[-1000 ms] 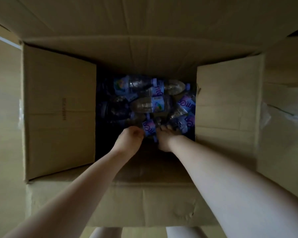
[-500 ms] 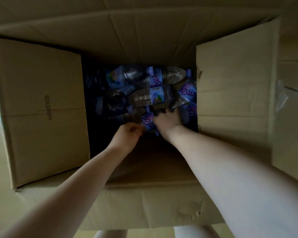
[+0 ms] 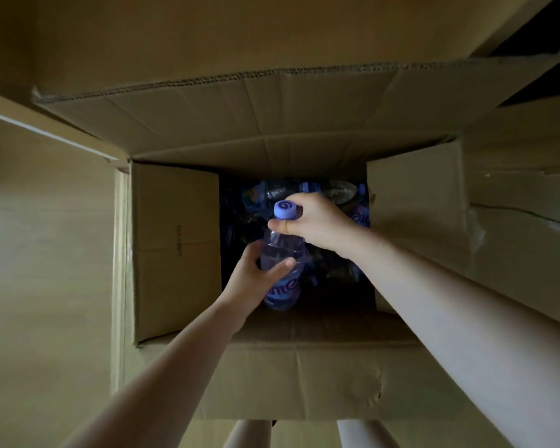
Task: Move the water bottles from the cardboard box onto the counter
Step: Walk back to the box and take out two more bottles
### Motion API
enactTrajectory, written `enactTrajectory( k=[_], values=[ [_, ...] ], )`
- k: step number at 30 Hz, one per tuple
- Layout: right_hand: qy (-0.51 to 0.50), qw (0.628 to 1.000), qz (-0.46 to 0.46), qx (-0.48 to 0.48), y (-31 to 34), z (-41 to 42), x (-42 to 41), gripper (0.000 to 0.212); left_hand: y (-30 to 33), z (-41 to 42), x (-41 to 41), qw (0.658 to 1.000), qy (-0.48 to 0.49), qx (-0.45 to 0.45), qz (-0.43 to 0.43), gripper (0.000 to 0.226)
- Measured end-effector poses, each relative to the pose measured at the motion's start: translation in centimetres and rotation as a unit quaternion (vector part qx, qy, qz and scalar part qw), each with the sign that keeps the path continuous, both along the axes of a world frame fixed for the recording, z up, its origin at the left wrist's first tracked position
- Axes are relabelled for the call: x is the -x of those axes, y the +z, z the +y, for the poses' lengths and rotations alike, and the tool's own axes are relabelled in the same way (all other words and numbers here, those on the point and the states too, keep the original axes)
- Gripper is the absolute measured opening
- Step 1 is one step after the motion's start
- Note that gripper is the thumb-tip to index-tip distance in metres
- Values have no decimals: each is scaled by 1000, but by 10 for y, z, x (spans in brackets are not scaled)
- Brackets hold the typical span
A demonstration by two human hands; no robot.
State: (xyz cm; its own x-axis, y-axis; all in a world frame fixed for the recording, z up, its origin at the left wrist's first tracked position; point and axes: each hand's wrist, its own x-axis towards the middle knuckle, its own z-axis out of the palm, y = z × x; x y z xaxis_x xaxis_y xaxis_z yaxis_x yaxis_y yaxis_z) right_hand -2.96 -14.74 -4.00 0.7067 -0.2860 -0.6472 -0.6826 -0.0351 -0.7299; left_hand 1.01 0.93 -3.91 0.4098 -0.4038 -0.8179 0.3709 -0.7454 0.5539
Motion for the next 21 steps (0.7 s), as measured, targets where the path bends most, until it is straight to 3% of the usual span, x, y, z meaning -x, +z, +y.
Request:
enactTrajectory(
  k=[3,7,10,13,15,18,21],
  values=[
    [-84,991,1,-108,22,3,-3,21,17,0,-6,999,31,32,2,46],
    [-166,958,5,-235,37,14,1,28,34,8,-15,992,83,63,70,57],
    [-154,950,28,-268,40,29,14,35,41,11,-19,981,148,57,116,74],
    [-111,937,45,-327,40,50,32,58,48,10,-29,970,187,55,142,83],
    [-90,941,39,-323,40,63,37,69,52,9,-36,972,191,40,131,78],
    [-72,970,2,-233,37,82,30,49,53,6,-40,983,164,14,86,52],
    [-133,972,-32,-190,28,96,26,43,49,7,-37,989,140,-2,43,57]
  ],
)
